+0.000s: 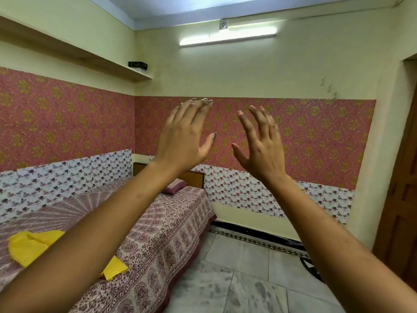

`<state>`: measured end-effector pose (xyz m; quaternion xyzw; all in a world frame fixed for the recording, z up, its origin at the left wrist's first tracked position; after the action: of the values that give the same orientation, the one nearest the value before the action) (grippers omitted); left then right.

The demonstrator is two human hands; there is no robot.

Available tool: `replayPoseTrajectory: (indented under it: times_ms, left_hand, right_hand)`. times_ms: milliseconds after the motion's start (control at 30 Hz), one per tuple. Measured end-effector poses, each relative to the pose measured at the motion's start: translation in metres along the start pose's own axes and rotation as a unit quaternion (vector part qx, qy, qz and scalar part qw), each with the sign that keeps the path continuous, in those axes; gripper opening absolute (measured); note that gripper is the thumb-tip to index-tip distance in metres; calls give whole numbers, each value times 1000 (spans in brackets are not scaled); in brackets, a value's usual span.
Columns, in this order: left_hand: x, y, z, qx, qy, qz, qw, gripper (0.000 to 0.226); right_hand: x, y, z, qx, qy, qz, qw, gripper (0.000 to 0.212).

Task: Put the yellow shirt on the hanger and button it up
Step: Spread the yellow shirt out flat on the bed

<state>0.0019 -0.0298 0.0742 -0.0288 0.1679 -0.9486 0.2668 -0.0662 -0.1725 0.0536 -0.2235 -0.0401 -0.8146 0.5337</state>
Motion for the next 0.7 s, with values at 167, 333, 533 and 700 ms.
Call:
replayPoseTrajectory:
  times_ms: [167,333,533,700]
  left_hand:
    - [-10,30,-2,-8,0,6,1000,59]
    - [-37,69,5,-4,-1,17,1000,60]
    - [-80,129,27,1,3,21,1000,60]
    - [-129,189,61,4,0,24,1000,59]
  right_hand:
    - [-1,31,-5,13,5,19,1000,68]
    - [-4,75,-1,28,-4,30,999,67]
    - [-6,150,16,46,-10,49,998,65]
    - [2,237,46,41,-1,68,997,65]
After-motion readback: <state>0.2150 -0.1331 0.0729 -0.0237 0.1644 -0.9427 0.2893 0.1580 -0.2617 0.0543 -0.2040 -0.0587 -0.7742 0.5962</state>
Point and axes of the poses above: each hand's wrist, its own z-axis towards the middle knuckle, its own y-axis out of the palm, x = y × z, the point moved 8 cm from there along z, towards the middle knuckle, and after that the axes turned 8 degrees about -y, right-handed, at the moved point
